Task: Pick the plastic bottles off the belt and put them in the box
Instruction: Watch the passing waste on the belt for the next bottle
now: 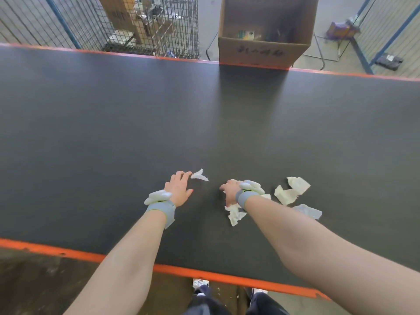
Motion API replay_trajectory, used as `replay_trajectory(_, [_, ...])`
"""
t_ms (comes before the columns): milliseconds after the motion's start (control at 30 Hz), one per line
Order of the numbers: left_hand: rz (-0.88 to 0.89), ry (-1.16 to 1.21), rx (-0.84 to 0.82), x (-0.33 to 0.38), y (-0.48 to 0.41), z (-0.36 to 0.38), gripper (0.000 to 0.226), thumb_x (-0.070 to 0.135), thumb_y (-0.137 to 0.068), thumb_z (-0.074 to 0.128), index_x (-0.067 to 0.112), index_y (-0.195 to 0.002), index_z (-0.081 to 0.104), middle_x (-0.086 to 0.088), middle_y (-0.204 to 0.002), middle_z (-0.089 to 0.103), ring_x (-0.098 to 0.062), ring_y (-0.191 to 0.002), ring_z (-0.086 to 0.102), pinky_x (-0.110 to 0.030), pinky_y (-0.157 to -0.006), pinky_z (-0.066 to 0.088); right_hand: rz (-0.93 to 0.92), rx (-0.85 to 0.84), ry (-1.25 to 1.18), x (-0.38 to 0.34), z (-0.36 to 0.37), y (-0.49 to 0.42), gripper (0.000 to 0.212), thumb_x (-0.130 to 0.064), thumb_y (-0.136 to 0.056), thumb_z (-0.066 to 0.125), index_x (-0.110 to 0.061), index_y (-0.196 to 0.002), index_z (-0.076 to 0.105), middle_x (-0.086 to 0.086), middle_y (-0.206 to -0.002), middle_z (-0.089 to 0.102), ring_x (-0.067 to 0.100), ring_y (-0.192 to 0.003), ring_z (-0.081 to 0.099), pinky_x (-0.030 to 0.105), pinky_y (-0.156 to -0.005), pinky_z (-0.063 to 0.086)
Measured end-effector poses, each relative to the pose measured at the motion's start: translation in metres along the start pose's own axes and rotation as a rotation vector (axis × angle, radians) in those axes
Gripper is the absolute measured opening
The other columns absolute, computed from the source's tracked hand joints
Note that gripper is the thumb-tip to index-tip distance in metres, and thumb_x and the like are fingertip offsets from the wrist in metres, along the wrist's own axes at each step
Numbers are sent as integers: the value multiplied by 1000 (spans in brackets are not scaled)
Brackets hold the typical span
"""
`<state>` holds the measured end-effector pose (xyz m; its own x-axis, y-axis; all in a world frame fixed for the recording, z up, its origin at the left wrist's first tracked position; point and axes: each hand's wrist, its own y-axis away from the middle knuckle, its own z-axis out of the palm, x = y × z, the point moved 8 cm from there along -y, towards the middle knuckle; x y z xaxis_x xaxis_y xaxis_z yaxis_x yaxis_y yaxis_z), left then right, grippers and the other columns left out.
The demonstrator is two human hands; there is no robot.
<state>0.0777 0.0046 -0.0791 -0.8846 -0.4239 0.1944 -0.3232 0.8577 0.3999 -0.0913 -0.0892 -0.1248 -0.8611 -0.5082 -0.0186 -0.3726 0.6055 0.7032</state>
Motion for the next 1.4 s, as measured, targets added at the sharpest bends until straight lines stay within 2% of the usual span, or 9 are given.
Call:
replay_trajectory(100, [-59, -30, -55, -11, 8, 9, 66, 37, -97, 48, 24, -152, 13, -2, -156, 13, -22, -142, 18, -46, -109, 30, 33, 135, -109, -2, -11, 9, 56, -17, -85, 55, -25, -137, 39, 6, -140, 37, 31, -122, 46, 46, -98, 43])
replay_trajectory(200, [-121, -57, -111, -23, 11, 14, 72, 41, -98, 44, 26, -153, 1, 1, -160, -6, -22, -148, -2, -58, -113, 16, 6, 220, -178, -10, -24, 10, 69, -23, -91, 57, -26, -150, 22, 10, -156, 18, 35, -135, 32, 46, -108, 33])
replay_trajectory(367, [-197, -52, -140, -38, 14, 8, 73, 43, -100, 38, 31, -152, -11, 4, -158, -21, -23, -147, -14, -66, -111, 11, -61, 105, -180, -25, -20, 9, 85, -39, -88, 63, -40, -153, 8, 2, -162, -5, 37, -146, 12, 49, -113, 27])
replay_trajectory(533, [-242, -49, -178, -54, 20, 6, 71, 45, -100, 36, 33, -151, -11, 5, -158, -23, -24, -147, -14, -66, -110, 15, 55, -63, -94, -18, 13, -4, 64, -38, -81, 57, -28, -142, 41, 4, -153, 23, 31, -125, 47, 42, -100, 43])
replay_trajectory(600, [-258, -45, -181, -60, 22, 5, 71, 45, -100, 36, 32, -152, -10, 5, -158, -22, -23, -148, -13, -66, -111, 14, 53, -34, -94, -22, 9, 1, 57, -25, -92, 48, -15, -147, 34, 8, -153, 22, 35, -132, 39, 41, -106, 37])
replay_trajectory(700, [-272, -49, -181, -66, 23, 2, 71, 45, -100, 36, 31, -152, -9, 5, -159, -20, -23, -148, -13, -66, -111, 15, 24, 43, -95, -27, -13, 6, 54, -19, -92, 47, -18, -145, 35, 8, -152, 22, 37, -130, 39, 43, -103, 39])
replay_trajectory(900, [-255, -70, -182, -62, 23, -3, 69, 45, -100, 34, 30, -152, -9, 4, -159, -19, -22, -148, -13, -66, -112, 13, -33, 79, -106, -27, -29, 7, 66, -24, -88, 51, -26, -150, 26, 5, -157, 15, 32, -135, 33, 42, -106, 37])
replay_trajectory(1200, [-212, -103, -158, -36, 10, -10, 70, 47, -99, 35, 32, -152, -9, 2, -159, -19, -23, -148, -13, -67, -110, 16, 14, 62, -153, 16, -26, 19, 84, -32, -91, 56, -37, -154, 1, -1, -161, -14, 33, -146, 13, 42, -109, 32])
replay_trajectory(1400, [-221, -92, -183, -35, 14, -3, 70, 47, -99, 35, 33, -151, -11, 1, -158, -22, -23, -148, -13, -67, -110, 15, 71, 31, -252, 29, -18, 21, 83, -47, -93, 51, -42, -152, -7, -3, -161, -17, 35, -143, 25, 44, -106, 35])
